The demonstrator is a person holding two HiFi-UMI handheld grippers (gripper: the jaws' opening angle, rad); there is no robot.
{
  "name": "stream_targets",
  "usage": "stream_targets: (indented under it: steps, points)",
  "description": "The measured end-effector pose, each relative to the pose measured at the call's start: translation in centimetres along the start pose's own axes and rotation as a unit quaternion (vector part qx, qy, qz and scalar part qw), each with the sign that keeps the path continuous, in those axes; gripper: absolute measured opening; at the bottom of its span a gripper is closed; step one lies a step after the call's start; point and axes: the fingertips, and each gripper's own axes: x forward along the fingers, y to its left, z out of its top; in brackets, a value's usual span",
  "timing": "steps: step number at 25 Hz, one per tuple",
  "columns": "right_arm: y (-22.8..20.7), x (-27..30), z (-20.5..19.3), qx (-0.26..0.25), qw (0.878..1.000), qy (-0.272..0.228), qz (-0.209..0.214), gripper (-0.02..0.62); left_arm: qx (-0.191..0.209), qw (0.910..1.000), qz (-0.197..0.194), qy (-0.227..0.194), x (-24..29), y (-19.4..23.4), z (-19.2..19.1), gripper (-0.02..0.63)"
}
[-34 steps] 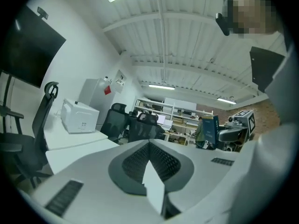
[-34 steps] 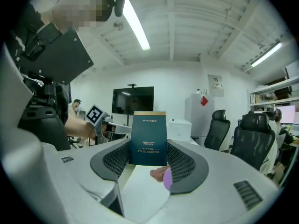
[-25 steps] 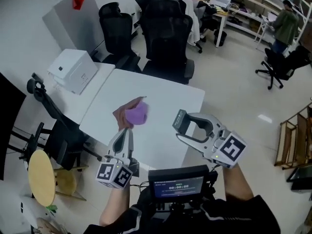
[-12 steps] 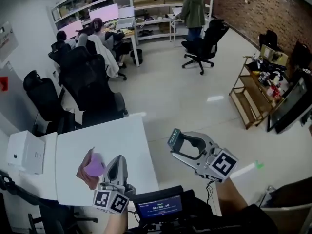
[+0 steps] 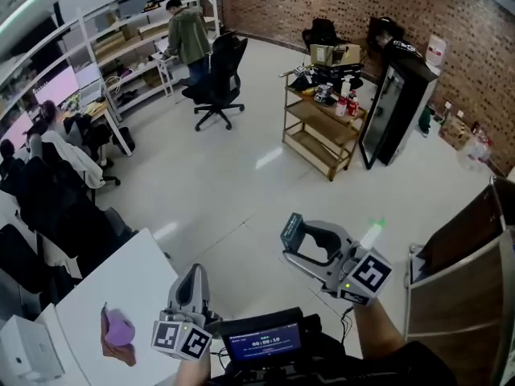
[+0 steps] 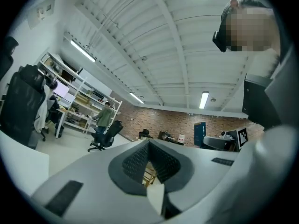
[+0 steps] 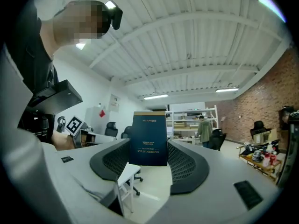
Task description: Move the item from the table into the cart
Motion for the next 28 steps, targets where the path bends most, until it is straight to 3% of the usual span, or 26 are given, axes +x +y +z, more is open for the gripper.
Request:
stream_targets:
  steps: [5,8,11,14,17,20,23,28]
  points:
    - [-8.6,-16.8,0.4,-0.048,0.995,0.021,-0.085,0.245,-0.008,0.9961,-0.087,0.013,10.4,-15.7,-5.2,-0.006]
    - [-15.2,-29.0,0.2,-0.049,0.989,0.025,-0.135,0.245,-0.004,0.9906,-0.134,0.026,18.0,-27.0,-9.6,-0.006]
    - [-19.3,-36.6,-0.3,-0.046,0.981,0.035,-0.187,0.245,0.007,0.9834,-0.178,0.033,23.4,-34.3,-12.3,-0.006]
    - [-22.1,-44.7,0.5,-0.036,0.97,0.009,-0.239,0.245,0.02,0.9688,-0.242,0.049,27.8,-43.0,-15.2,-0.006]
    - [-25.0,-51.6,0.2,-0.026,0.95,0.024,-0.31,0.245,0.013,0.9505,-0.303,0.067,32.2,-50.2,-17.8,-0.006]
    - [-26.5,-57.9,0.8,-0.03,0.921,0.016,-0.389,0.245,-0.002,0.9208,-0.379,0.091,35.7,-57.8,-20.9,-0.006]
    - [-26.2,-65.1,1.2,-0.04,0.881,0.02,-0.472,0.245,-0.016,0.8772,-0.466,0.117,36.5,-66.4,-24.3,-0.006]
    - [-24.9,-74.0,2.0,-0.039,0.806,0.032,-0.589,0.245,-0.031,0.8051,-0.575,0.143,36.3,-76.4,-27.8,-0.006]
